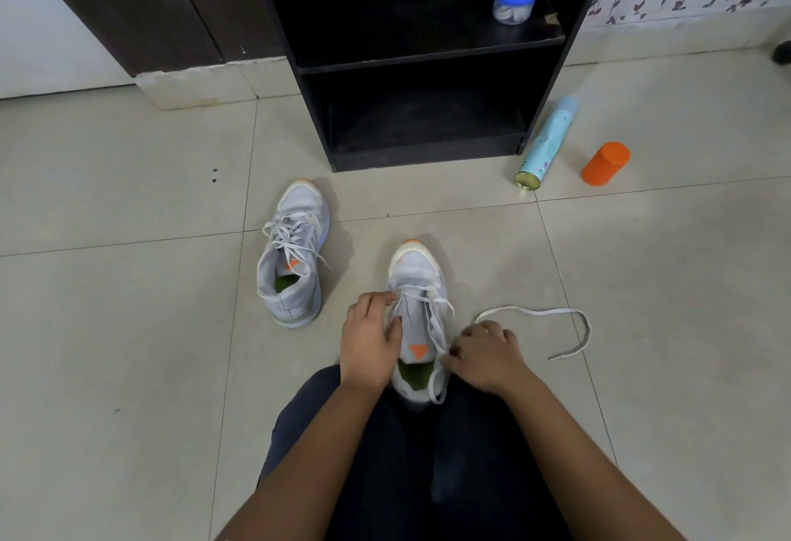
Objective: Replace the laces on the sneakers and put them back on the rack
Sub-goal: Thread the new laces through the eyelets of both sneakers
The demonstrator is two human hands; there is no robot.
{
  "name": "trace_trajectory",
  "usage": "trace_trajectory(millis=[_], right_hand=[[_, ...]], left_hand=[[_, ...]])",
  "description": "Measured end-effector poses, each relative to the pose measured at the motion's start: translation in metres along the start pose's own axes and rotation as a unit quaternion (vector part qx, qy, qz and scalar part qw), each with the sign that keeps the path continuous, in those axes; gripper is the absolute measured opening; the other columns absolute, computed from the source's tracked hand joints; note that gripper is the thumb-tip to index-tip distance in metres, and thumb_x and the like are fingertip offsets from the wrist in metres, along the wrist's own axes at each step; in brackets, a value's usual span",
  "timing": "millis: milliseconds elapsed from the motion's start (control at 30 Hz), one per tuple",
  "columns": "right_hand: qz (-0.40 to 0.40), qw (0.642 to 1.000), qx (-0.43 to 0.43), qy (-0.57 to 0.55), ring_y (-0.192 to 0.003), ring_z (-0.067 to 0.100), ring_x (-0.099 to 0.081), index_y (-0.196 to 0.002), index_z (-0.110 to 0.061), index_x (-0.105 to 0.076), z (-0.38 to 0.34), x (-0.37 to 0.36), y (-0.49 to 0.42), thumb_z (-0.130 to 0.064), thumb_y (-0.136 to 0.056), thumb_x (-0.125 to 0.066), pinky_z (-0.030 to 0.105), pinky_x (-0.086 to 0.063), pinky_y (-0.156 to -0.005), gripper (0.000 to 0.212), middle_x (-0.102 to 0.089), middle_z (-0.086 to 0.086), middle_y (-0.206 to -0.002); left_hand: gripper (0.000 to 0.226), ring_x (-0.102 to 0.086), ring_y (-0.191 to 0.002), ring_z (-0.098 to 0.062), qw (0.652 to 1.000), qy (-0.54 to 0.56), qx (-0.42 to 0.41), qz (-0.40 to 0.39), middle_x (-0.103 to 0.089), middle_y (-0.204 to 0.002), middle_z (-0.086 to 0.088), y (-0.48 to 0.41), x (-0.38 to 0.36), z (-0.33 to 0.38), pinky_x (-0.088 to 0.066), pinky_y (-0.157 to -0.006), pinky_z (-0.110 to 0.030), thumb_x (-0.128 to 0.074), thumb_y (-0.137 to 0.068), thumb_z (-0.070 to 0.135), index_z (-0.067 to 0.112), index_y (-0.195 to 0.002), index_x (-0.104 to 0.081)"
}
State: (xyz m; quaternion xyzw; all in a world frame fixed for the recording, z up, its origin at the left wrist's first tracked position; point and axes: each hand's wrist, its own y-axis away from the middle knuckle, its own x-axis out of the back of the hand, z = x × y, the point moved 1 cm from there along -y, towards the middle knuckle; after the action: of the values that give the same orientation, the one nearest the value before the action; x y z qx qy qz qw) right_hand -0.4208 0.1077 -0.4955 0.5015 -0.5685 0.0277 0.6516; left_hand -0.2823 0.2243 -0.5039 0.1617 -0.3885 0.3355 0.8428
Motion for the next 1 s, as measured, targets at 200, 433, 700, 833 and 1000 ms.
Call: trace_trajectory(millis=[200, 433, 700, 833, 1000], right_hand=[[0.131, 0.982, 0.028, -0.135, -0.103, 0.023, -0.055, -0.090, -0.020, -0.068, -0.001, 0.028, 0.025, -0.038, -0.094, -0.047, 0.034, -0.036, -0.088, 0.028, -0.064, 0.000, -0.100], [0.082, 0.897, 0.081, -0.428, -0.093, 0.018, -0.060, -0.075, -0.012, -0.066, 0.016, 0.097, 0.087, -0.018, -0.098, -0.045, 0.029, -0.041, -0.089, 0.032, -0.068, 0.004, -0.089], [0.098, 0.828, 0.145, -0.533, -0.058, 0.010, -0.053, -0.074, -0.009, -0.057, 0.006, 0.132, 0.142, -0.019, -0.101, -0.044, 0.018, -0.045, -0.065, 0.032, -0.056, 0.004, -0.061], [0.169, 0.792, 0.135, -0.571, -0.047, 0.008, -0.037, -0.069, -0.009, -0.053, 0.009, 0.154, 0.167, -0.022, -0.098, -0.052, 0.025, -0.038, -0.058, 0.031, -0.039, -0.006, -0.049], [0.185, 0.763, 0.140, -0.604, -0.045, 0.006, -0.032, -0.067, -0.012, -0.048, 0.024, 0.158, 0.201, -0.023, -0.099, -0.049, 0.027, -0.038, -0.061, 0.034, -0.035, -0.010, -0.048]], left_hand=[[0.040, -0.047, -0.122, -0.004, 0.987, 0.097, -0.088, -0.089, -0.056, -0.130, 0.012, 0.013, 0.008, 0.029, -0.023, -0.109, -0.016, -0.050, -0.089, 0.009, 0.025, -0.125, -0.056], [0.019, -0.055, -0.093, -0.006, 0.969, 0.205, -0.065, -0.126, -0.057, -0.093, 0.010, 0.004, 0.036, 0.059, -0.040, -0.086, -0.024, -0.049, -0.095, 0.008, 0.022, -0.089, -0.061], [0.022, -0.058, -0.105, -0.006, 0.952, 0.203, -0.151, -0.172, -0.065, -0.103, 0.016, 0.024, 0.072, 0.125, -0.041, -0.099, -0.036, -0.040, -0.097, 0.037, 0.040, -0.104, -0.060], [0.022, -0.057, -0.083, -0.011, 0.953, 0.232, -0.164, -0.107, -0.062, -0.085, 0.006, 0.028, 0.097, 0.155, -0.045, -0.085, -0.036, -0.041, -0.095, 0.024, 0.028, -0.082, -0.058], [0.021, -0.059, -0.102, -0.007, 0.973, 0.193, -0.099, -0.073, -0.066, -0.105, 0.005, 0.039, 0.120, 0.145, -0.045, -0.095, -0.031, -0.043, -0.101, 0.017, 0.028, -0.103, -0.061]])
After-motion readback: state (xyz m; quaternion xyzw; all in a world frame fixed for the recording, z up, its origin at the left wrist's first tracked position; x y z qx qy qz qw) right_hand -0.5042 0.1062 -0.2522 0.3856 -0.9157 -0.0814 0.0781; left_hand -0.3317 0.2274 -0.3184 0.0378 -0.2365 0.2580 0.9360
